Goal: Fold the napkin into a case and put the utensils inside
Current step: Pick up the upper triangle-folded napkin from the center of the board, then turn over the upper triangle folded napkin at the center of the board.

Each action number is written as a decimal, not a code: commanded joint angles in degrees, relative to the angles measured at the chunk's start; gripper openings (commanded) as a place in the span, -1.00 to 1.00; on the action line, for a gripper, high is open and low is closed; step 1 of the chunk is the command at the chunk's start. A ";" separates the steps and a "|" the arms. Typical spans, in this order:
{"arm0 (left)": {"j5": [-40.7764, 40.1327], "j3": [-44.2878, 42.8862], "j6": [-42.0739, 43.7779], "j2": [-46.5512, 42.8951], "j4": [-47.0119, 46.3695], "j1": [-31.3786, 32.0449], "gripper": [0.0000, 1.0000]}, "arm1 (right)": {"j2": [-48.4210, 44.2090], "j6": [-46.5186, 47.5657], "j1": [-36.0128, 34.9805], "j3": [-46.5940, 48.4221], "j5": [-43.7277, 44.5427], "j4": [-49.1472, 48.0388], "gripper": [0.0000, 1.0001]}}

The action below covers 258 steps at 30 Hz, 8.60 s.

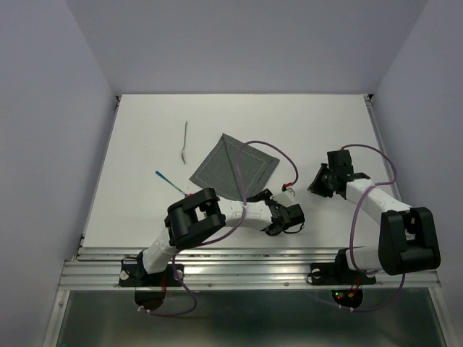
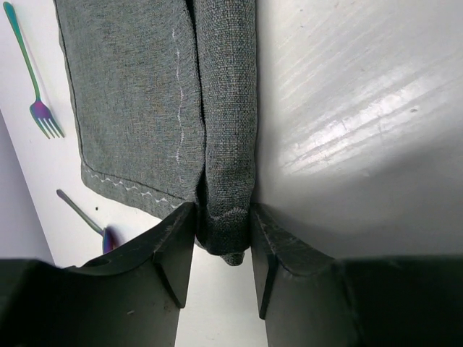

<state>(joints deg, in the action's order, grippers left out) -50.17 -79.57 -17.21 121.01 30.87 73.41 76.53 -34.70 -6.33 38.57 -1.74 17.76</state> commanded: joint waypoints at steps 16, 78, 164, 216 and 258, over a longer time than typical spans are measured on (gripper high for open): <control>18.70 6.44 6.40 -9.55 -10.39 -9.51 -1.00 | -2.44 -0.02 0.44 2.04 -3.79 0.00 -0.50; 34.88 15.50 5.96 -25.21 -22.26 -11.09 -1.00 | 37.99 -23.66 -6.42 13.29 -23.84 -34.90 -0.27; 78.64 11.87 -2.74 -32.07 -36.41 -21.62 -1.00 | 23.99 11.85 -5.89 55.28 6.76 18.54 -0.99; 73.12 45.91 -14.43 -40.40 -49.43 -27.00 0.33 | 49.86 8.95 -24.70 68.49 -4.85 12.12 0.04; 74.78 39.14 -19.79 -30.85 -49.24 -30.43 -1.00 | 14.52 8.07 -11.34 22.61 -4.86 6.58 -0.72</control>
<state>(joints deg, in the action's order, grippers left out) 22.68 -40.23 -36.07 89.10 -11.75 42.44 93.62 -26.85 -17.65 61.65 -6.70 26.92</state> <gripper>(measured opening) 0.036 0.142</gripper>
